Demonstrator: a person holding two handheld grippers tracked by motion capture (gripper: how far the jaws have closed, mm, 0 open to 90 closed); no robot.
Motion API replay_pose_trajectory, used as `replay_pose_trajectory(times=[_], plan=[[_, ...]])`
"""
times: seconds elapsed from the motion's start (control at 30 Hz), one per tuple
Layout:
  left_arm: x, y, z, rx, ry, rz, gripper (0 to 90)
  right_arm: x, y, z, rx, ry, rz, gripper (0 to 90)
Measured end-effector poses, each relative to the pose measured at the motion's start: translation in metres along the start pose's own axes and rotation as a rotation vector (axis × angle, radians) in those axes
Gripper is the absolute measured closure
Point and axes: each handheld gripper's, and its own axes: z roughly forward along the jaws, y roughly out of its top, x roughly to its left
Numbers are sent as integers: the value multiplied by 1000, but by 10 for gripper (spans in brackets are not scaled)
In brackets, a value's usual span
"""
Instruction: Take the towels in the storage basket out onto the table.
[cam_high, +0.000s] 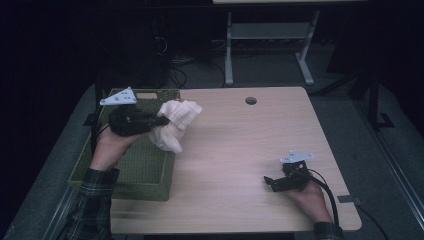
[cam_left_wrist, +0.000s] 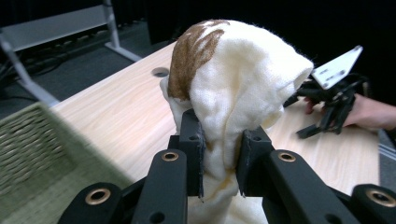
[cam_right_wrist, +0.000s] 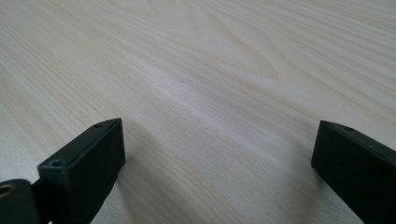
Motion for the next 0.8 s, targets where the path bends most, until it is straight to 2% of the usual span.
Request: replay_pose_trajectory(times=[0.17, 0.4, 0.8], plan=[[-12, 6, 16, 4, -30, 5, 748, 0, 0, 0, 0, 0, 1, 24], [-29, 9, 41, 36, -49, 14, 748, 0, 0, 0, 0, 0, 0, 24], [-58, 4, 86, 76, -97, 20, 748, 0, 0, 0, 1, 0, 1, 24]])
